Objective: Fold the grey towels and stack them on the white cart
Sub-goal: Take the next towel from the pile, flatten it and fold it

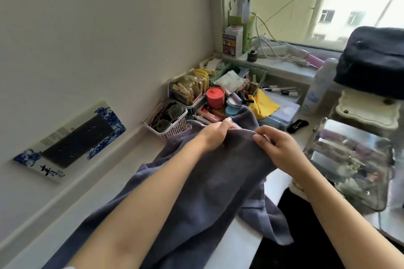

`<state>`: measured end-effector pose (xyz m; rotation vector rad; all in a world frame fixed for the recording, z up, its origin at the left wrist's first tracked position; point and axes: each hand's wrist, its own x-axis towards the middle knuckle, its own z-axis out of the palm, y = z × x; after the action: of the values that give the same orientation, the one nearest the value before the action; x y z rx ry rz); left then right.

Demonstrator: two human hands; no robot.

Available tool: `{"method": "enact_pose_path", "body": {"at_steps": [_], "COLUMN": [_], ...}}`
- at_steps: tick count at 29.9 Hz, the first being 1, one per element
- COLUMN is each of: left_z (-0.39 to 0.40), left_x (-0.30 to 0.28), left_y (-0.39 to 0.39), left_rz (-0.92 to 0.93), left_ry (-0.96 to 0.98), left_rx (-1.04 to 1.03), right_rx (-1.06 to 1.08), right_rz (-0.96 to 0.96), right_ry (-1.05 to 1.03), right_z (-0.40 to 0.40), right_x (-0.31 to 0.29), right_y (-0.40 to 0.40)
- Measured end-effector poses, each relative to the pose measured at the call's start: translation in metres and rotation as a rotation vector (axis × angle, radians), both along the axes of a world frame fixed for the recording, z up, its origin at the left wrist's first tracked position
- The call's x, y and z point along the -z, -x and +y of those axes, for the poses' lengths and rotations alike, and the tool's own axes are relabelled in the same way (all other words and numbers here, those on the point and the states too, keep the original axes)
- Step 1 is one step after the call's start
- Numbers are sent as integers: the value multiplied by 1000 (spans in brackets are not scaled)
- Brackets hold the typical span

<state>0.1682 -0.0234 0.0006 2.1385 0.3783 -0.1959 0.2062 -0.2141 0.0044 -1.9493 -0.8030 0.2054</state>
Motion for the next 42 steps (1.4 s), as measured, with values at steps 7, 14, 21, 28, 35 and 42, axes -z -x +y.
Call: {"method": "enact_pose_path", "body": {"at_steps": [7,14,21,28,35,42], "left_z": [25,54,96,100,74,56], "left_x": [-23,-86,-106,-95,-60,31], "left_y": [-16,60,233,443,637,804], "left_rz": [-406,-898,-896,-989,-927,-610], "left_ry": [-320,-300,-96,42,114,265], "left_rx": [-336,-671,-1072,-1379,-1445,-1655], "right_rx": [111,-257,-668,-989,-1137,-1197], "right_rz": [137,403,418,449,451,301], "right_ry": [-102,-374,-409,-289,-135,277], "right_z": [-2,43,115,147,141,146], "right_x": [-33,-83,-105,-99,-73,25], "right_y": [-3,57,182,359,542,702]}}
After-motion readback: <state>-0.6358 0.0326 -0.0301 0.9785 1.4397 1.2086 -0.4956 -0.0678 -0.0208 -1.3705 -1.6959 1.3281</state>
